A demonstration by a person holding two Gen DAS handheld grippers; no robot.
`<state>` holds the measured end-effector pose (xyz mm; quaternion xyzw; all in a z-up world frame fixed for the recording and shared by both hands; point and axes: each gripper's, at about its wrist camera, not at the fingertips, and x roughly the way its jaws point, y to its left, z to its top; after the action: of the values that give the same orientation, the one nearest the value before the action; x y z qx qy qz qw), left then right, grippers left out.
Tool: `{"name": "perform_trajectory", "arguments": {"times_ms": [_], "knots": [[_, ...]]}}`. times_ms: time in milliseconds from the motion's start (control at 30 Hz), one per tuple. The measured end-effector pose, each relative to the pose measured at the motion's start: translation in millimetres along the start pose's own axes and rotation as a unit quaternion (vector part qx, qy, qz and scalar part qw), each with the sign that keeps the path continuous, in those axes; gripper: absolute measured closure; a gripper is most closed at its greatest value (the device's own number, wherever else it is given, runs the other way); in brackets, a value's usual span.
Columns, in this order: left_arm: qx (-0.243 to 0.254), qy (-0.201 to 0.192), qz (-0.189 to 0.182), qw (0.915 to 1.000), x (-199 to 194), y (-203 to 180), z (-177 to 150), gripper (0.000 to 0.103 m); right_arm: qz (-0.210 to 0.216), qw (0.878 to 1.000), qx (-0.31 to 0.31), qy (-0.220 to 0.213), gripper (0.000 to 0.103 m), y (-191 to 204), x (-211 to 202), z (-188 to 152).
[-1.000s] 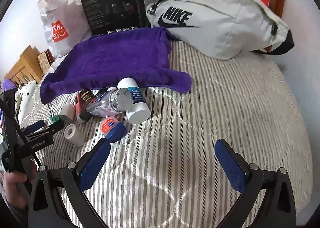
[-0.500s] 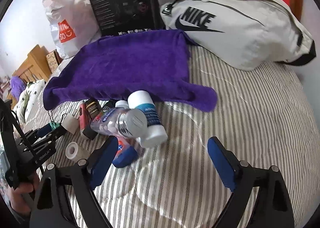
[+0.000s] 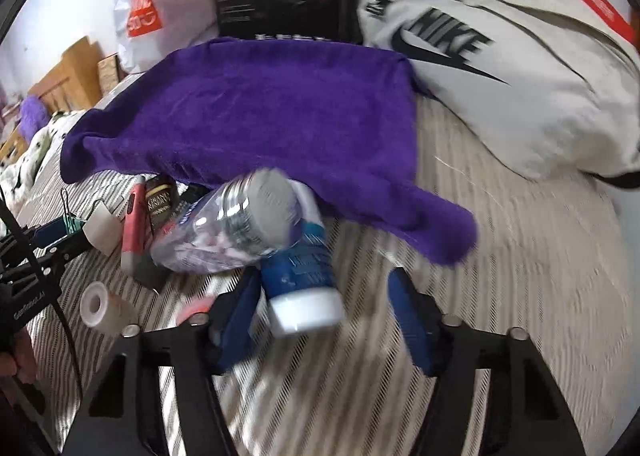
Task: Organize rigid objects
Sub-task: 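Grasp the teal binder clip with the left tool while the right tool grasps the white-blue Vaseline stick, then carry the clip in the left tool while the right tool carries the stick over the purple towel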
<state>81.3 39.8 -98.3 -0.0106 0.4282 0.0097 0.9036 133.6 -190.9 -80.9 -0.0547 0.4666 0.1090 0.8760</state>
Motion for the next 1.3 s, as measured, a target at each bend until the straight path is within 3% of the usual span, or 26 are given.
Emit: {"name": "perform_trajectory", "arguments": {"times_ms": [167, 633, 767, 933, 1300], "knots": [[0.003, 0.0, 0.004, 1.0, 0, -1, -1, 0.062, 0.025, 1.0, -0.014, -0.013, 0.066, 9, 12, 8], [0.006, 0.0, 0.005, 1.0, 0, -3, -1, 0.062, 0.013, 0.999, 0.044, 0.008, 0.066, -16, -16, -25], [-0.005, -0.006, -0.019, 0.9998, -3, 3, -2, 0.063, 0.013, 0.999, 0.043, 0.006, 0.067, -18, -27, -28], [0.012, 0.004, -0.004, 0.9999, -6, 4, -5, 0.063, 0.008, 0.999, 0.046, 0.004, 0.067, -26, -39, -29], [-0.005, 0.011, -0.013, 0.9998, -22, 23, -5, 0.063, 0.028, 0.998, 0.057, -0.006, 0.067, -29, -55, -32]]}}
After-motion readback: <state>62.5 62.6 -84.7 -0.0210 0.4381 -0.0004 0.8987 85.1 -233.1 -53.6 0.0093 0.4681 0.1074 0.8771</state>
